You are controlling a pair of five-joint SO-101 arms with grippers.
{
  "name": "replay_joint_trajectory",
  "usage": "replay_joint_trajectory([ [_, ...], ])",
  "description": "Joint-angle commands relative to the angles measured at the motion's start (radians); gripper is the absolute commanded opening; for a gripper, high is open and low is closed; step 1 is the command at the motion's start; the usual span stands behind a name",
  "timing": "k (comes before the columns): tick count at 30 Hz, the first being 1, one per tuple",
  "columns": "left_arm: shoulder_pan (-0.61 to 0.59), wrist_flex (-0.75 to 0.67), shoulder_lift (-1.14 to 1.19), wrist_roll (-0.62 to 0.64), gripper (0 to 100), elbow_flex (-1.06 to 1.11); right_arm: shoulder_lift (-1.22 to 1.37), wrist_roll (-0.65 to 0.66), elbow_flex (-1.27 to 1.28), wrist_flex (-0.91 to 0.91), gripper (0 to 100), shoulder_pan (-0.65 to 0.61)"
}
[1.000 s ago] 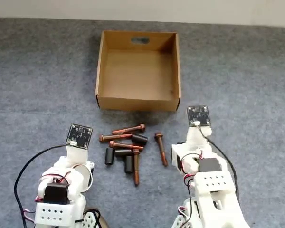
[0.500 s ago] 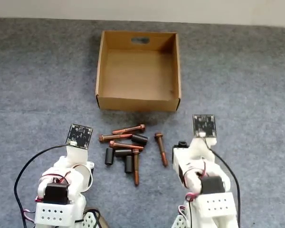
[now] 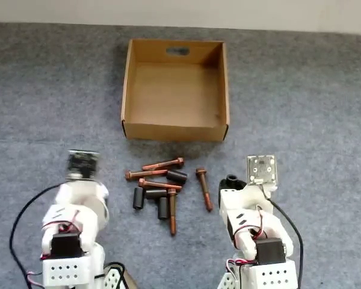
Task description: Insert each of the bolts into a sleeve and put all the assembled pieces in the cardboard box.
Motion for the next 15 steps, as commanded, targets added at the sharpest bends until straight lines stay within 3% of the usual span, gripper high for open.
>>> replay_joint_trajectory([
  [1,-0.099,-0.147,-0.007,-0.068,1,-0.035,-0.013,0.012,-0.007,0.004,0.5,0.005],
  [4,-0.099,-0.173,-0.007,-0.204,1,-0.019,-0.013,0.012,-0.007,0.004,0.5,0.005],
  [7,-0.099,-0.172,-0.007,-0.143,3,-0.081,-0.013,0.012,-0.007,0.002,0.5,0.005],
  [10,-0.105,-0.141,-0.005,-0.048,11,-0.209,-0.013,0.012,-0.007,0.002,0.5,0.004],
  [15,-0.071,-0.041,0.067,0.005,10,-0.47,-0.013,0.015,-0.007,0.004,0.5,0.004],
])
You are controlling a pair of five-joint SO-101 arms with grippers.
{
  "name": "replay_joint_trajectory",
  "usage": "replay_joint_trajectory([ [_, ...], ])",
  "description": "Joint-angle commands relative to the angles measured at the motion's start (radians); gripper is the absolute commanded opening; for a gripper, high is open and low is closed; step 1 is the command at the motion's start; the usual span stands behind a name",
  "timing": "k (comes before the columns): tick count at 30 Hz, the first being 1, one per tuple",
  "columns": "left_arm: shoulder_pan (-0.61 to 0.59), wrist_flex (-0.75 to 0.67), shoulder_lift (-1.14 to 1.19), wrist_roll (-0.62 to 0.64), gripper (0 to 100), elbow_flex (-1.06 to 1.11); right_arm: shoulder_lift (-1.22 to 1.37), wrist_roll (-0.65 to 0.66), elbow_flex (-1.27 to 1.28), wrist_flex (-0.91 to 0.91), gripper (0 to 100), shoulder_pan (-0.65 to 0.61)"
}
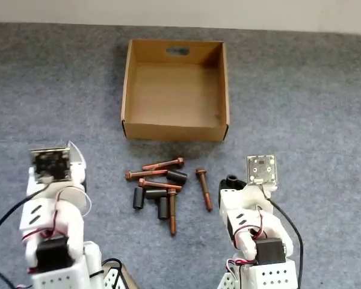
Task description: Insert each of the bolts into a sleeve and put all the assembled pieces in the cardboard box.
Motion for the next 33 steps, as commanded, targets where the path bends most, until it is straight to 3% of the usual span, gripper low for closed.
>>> replay_joint_trajectory([
  [1,0.028,0.061,0.107,0.02,11,-0.214,-0.013,0.014,-0.007,0.004,0.5,0.004],
  [7,0.151,0.196,0.541,0.028,11,-0.386,-0.013,0.015,-0.007,0.005,0.5,0.004],
  [11,0.259,0.25,0.774,0.169,11,-0.433,-0.015,0.015,-0.007,0.005,0.5,0.004],
  [15,0.314,0.206,0.96,0.298,12,-0.433,-0.016,0.015,-0.007,0.005,0.5,0.004],
  [19,0.332,0.172,1.15,0.301,21,-0.44,-0.016,0.015,-0.007,0.007,0.5,0.004],
  [26,0.332,0.054,1.356,0.301,20,-0.44,-0.016,0.015,-0.007,0.007,0.5,0.004],
  [33,0.332,-0.02,1.388,0.302,20,-0.438,-0.018,0.015,-0.007,0.007,0.5,0.004],
])
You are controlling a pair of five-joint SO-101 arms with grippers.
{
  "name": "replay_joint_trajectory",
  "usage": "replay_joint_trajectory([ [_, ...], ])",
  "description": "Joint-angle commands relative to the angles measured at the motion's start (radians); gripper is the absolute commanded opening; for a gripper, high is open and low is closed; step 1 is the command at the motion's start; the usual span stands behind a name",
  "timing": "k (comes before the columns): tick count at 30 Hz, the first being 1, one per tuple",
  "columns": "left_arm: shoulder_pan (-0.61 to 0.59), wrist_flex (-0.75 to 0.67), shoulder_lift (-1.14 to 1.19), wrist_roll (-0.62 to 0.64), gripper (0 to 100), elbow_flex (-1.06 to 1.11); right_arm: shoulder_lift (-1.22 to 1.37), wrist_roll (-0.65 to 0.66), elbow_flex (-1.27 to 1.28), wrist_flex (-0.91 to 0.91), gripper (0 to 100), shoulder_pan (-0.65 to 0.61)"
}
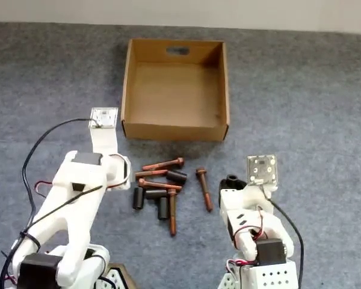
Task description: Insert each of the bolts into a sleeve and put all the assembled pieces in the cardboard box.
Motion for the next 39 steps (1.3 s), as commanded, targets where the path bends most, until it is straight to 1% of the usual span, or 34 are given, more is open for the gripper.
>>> replay_joint_trajectory([
  [1,0.013,-0.032,0.001,0.009,20,-0.041,-0.012,0.014,-0.007,0.007,0.5,0.004],
  [9,0.042,-0.069,0.01,0.009,20,-0.036,-0.015,0.014,-0.007,0.007,0.5,0.004],
  [16,0.044,-0.087,0.01,0.009,20,-0.035,-0.015,0.014,-0.007,0.007,0.5,0.004],
  [22,0.045,-0.087,0.01,0.009,14,-0.008,-0.015,0.014,-0.007,0.007,0.5,0.004],
  [39,0.045,-0.089,0.016,0.006,14,0.036,-0.013,0.014,-0.005,0.008,0.5,0.007],
])
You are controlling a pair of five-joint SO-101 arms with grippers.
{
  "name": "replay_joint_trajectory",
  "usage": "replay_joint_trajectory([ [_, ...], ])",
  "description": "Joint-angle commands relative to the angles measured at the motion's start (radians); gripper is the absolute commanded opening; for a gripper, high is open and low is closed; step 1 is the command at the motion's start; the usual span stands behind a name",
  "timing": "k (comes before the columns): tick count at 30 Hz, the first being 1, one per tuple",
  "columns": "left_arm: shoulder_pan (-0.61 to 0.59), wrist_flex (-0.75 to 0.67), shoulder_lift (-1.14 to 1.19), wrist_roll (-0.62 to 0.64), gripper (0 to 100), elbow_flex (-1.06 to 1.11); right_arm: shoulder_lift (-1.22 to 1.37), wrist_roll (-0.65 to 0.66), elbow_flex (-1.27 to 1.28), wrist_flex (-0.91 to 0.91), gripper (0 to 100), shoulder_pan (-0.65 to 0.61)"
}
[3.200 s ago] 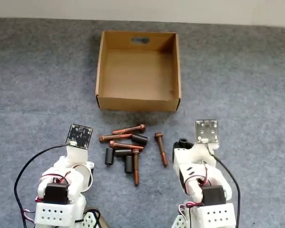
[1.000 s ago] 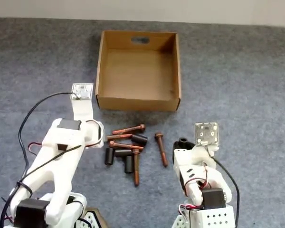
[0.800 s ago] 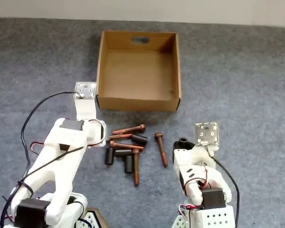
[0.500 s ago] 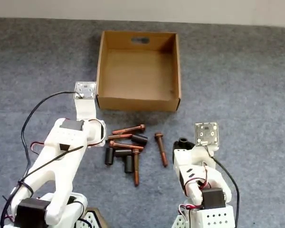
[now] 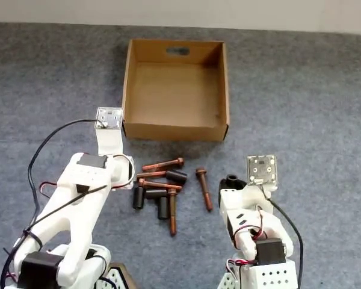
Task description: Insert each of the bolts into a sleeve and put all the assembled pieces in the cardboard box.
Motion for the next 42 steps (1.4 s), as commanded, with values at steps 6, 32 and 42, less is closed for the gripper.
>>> replay_joint_trajectory([
  [6,0.012,-0.06,0.124,0.006,14,-0.031,-0.013,0.014,-0.005,0.008,0.5,0.007],
  [32,-0.177,0.118,0.142,-0.226,2,-0.185,-0.015,0.015,-0.005,0.008,0.5,0.007],
  [42,-0.206,0.258,0.142,-0.272,1,-0.323,-0.015,0.015,-0.005,0.008,0.5,0.007],
])
